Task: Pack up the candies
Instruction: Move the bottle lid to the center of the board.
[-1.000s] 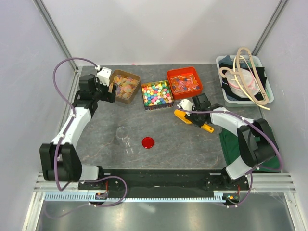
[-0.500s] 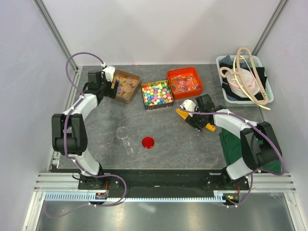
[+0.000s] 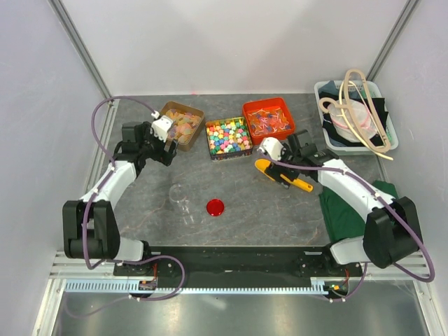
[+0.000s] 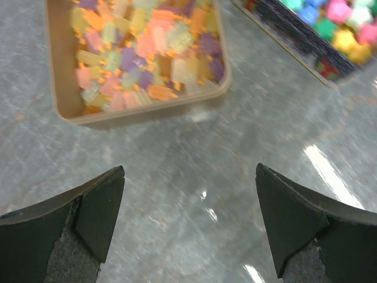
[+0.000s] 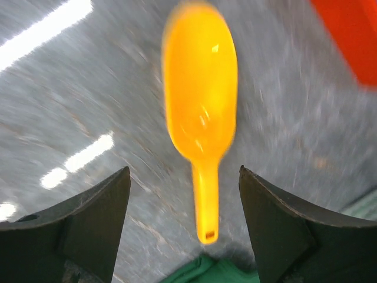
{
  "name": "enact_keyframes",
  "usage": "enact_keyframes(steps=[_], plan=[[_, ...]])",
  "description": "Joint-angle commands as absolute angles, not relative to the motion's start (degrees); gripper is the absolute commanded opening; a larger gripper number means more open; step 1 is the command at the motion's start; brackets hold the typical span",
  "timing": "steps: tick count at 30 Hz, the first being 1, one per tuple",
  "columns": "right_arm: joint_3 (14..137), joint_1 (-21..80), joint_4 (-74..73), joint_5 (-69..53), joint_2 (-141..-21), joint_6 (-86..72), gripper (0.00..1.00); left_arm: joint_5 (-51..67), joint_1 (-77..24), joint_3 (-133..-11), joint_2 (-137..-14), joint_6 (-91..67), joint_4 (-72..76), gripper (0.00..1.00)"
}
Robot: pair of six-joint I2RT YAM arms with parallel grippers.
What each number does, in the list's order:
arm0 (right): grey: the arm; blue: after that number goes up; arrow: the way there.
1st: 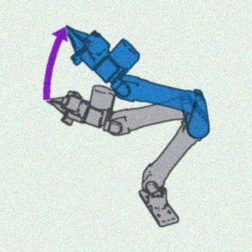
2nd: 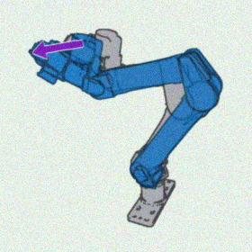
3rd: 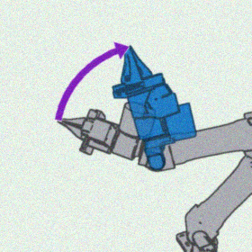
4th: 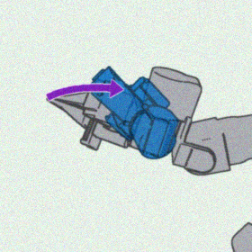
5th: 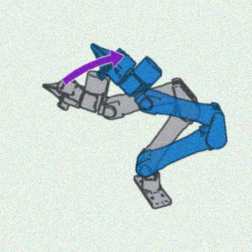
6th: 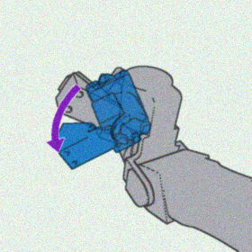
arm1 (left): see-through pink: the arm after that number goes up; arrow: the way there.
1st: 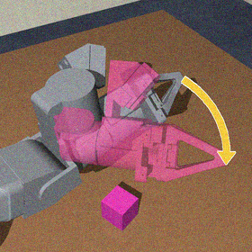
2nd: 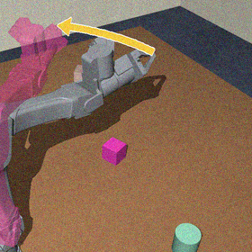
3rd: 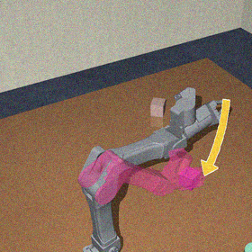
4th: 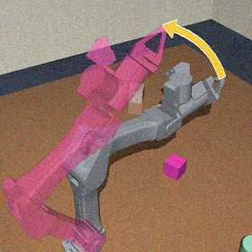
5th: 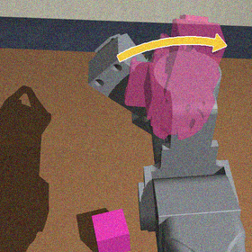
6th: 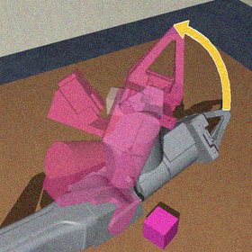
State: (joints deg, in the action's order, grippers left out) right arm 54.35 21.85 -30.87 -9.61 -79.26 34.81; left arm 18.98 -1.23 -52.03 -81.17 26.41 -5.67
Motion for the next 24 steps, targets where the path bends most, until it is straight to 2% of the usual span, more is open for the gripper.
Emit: enact_keyframes(steps=[1, 6, 13, 18, 24], plan=[[62.4, 32.1, -35.6, -12.7, -79.5, 32.9, 0.81, 23.6, -1.1, -47.5, -76.1, 30.6, -7.6, 0.99], [68.4, 40.2, -33.8, -12.4, -85.4, 28.8, 0.79, 22.9, -0.6, -43.4, -73.4, 32.3, -7.9, 0.99], [76.1, 47.9, -33.2, -12.5, -99.7, 26.5, 0.76, 23.2, 3.4, -41.0, -72.2, 34.3, -9.3, 0.99], [81.0, 51.2, -33.1, -10.4, -106.9, 24.3, 0.74, 24.4, 4.7, -39.0, -71.8, 35.1, -10.3, 0.99], [80.0, 52.7, -30.5, -7.5, -110.5, 22.5, 0.72, 25.8, 4.8, -36.3, -70.9, 35.2, -9.9, 0.99]])
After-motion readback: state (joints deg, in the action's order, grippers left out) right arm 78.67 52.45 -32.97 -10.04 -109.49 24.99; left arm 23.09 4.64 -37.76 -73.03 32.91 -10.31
